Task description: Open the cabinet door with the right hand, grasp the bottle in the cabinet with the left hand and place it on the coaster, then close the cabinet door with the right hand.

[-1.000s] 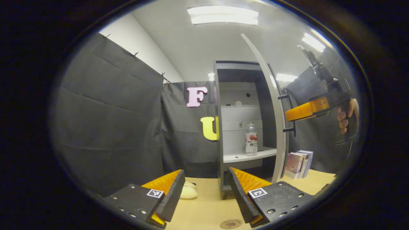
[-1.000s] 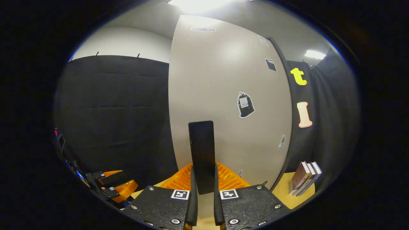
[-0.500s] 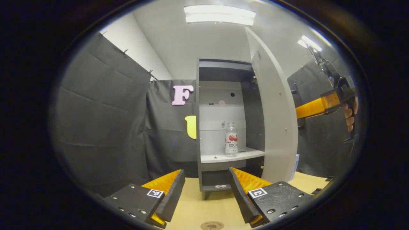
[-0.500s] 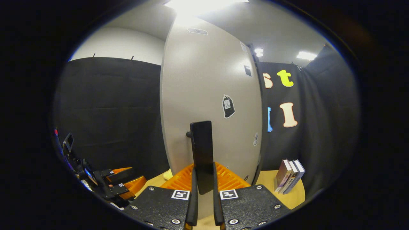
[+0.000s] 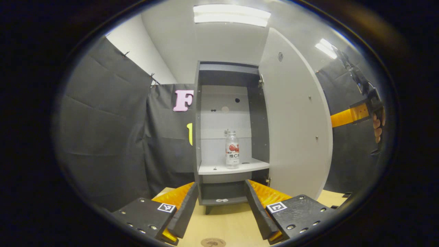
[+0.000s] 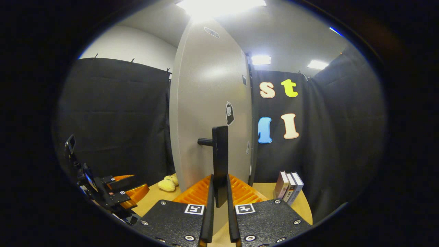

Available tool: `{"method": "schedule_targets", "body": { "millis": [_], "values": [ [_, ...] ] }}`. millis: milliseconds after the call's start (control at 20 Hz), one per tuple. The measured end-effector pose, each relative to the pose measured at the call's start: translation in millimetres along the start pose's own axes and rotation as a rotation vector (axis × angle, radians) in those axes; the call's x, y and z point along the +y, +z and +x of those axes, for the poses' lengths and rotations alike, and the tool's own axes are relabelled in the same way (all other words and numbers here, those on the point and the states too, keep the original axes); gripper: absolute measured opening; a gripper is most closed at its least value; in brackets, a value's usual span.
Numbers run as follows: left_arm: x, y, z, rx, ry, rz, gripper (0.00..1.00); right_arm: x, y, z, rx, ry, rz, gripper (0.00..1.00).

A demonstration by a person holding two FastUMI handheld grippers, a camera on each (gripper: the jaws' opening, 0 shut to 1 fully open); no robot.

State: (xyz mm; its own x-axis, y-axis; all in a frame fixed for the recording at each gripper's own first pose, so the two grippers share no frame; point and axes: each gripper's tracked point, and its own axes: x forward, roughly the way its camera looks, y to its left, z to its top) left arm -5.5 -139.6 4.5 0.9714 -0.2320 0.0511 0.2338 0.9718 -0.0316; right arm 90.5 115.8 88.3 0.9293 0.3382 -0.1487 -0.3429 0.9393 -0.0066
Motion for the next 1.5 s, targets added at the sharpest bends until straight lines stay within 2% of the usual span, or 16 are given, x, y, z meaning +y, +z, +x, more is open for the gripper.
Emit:
{"method": "schedule_targets", "body": {
  "millis": [200, 250, 400, 450, 500, 650, 800, 850, 900, 950, 1050, 1100, 1250, 1300, 1500],
  "values": [
    [-23.4, -0.3, 4.6, 0.007, -0.014, 0.003, 0.81, -22.4, -3.4, -9.9, -0.011, -0.028, 0.013, 0.18],
    [-27.7, -0.8, 6.0, 0.008, -0.013, 0.003, 0.81, -26.6, -2.5, -10.0, -0.014, -0.033, 0.014, 0.13],
    [-42.8, 3.7, 12.5, 0.005, -0.007, 0.0, 0.84, -47.4, -3.6, -18.0, -0.027, -0.068, -0.004, 0.12],
    [-46.6, 4.5, 16.8, 0.006, -0.004, 0.0, 0.81, -55.5, -5.5, -19.9, -0.031, -0.084, -0.01, 0.12],
    [-52.0, 6.5, 21.1, 0.008, -0.007, 0.0, 0.84, -62.9, -6.1, -21.1, -0.036, -0.093, -0.013, 0.12],
    [-63.6, 10.6, 39.8, 0.013, -0.012, 0.004, 0.81, -57.3, -6.7, -28.4, -0.052, -0.02, 0.048, 0.12],
    [-68.5, 16.1, 66.4, 0.019, -0.024, -0.012, 0.78, -75.6, -11.7, -41.5, -0.081, -0.035, 0.027, 0.13],
    [-66.9, 17.9, 76.7, 0.02, -0.026, -0.018, 0.77, -80.8, -15.9, -45.2, -0.084, -0.049, 0.021, 0.22],
    [-65.9, 21.8, 87.4, 0.016, -0.027, -0.023, 0.8, -88.2, -20.3, -49.5, -0.086, -0.069, 0.021, 0.34],
    [-63.9, 25.4, 97.7, 0.011, -0.026, -0.028, 0.8, -96.9, -25.0, -56.4, -0.085, -0.099, 0.021, 0.63],
    [-60.9, 32.3, 120.7, 0.0, -0.03, -0.036, 0.84, -120.0, -35.9, -65.3, -0.077, -0.177, 0.012, 0.92],
    [-59.7, 33.5, 133.7, 0.001, -0.035, -0.042, 0.81, -130.0, -41.7, -70.6, -0.067, -0.216, 0.005, 0.95],
    [-54.4, 32.7, 170.7, 0.008, -0.054, -0.062, 0.8, -147.8, -57.4, -77.7, -0.031, -0.307, 0.001, 0.95],
    [-54.5, 32.3, 183.2, 0.01, -0.065, -0.063, 0.77, -152.7, -62.2, -79.9, -0.02, -0.335, 0.009, 0.95],
    [-55.4, 25.1, 231.0, 0.025, -0.1, -0.057, 0.77, -164.6, -76.5, -81.2, 0.003, -0.432, 0.065, 0.95]
  ]
}}
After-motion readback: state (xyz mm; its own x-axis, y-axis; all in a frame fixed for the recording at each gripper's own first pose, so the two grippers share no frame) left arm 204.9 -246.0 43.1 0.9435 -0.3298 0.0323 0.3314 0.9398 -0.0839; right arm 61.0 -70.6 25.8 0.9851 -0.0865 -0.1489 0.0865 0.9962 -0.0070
